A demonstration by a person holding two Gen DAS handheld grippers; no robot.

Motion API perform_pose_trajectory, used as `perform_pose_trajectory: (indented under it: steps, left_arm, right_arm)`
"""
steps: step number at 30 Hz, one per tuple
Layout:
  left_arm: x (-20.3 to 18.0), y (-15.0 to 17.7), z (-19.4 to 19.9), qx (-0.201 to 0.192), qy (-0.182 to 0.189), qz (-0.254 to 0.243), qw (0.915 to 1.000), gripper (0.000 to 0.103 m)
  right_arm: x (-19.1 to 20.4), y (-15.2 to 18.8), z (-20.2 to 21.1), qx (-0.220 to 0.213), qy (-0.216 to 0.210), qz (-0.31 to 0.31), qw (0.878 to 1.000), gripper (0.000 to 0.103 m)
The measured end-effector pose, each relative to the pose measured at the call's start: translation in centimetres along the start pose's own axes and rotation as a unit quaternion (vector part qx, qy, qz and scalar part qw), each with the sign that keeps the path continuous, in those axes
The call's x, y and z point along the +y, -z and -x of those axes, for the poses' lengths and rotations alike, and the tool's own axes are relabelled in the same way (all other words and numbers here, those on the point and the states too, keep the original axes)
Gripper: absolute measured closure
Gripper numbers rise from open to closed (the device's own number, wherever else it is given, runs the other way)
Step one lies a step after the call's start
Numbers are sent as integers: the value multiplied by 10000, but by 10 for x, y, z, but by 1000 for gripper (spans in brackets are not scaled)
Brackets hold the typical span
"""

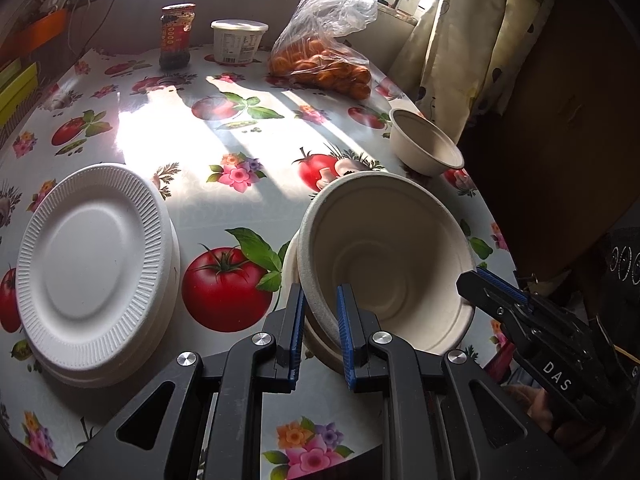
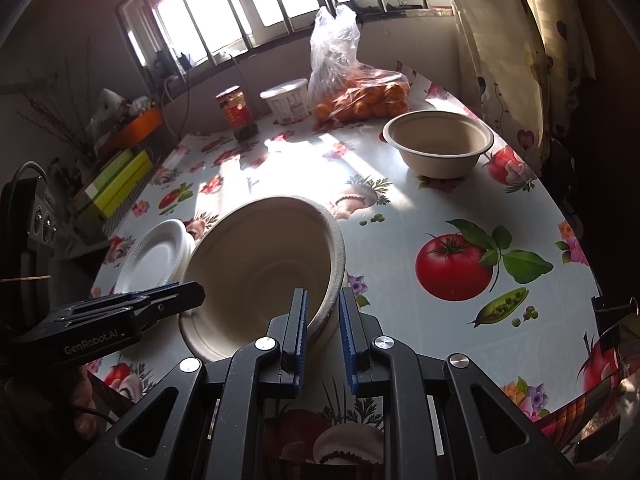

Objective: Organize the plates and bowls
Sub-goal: 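Lift and carry the held bowls toward the bowl stack with both tools, then lower the held bowls into the stacked bowl with both tools, then open both tools to release the bowls onto the stack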

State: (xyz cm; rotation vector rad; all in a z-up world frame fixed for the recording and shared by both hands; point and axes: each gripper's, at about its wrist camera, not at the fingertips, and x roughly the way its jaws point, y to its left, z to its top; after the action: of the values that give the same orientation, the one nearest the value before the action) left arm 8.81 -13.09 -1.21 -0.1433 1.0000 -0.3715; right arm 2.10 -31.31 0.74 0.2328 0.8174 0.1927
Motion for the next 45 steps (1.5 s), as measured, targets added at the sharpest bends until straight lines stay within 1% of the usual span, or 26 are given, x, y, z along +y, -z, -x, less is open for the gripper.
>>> perform_pose_trajectory:
  steps: [30, 34, 38, 45]
  left_arm:
    - [-1, 2, -6, 117, -251, -12, 9996, 86]
    - [0, 2, -7, 123, -253, -11, 9996, 85]
    - [0, 2, -7, 118, -246, -16, 9996, 80]
    - [-1, 2, -7, 125, -294, -23, 9995, 79]
  right_arm:
    - [-2, 5, -8, 84, -30, -15, 10000, 87]
    - [-1, 6, -9, 74, -45, -18, 10000, 87]
    - [-1, 5, -9, 77, -50, -19, 10000, 85]
    - [-2, 4, -9, 81, -45, -24, 10000, 81]
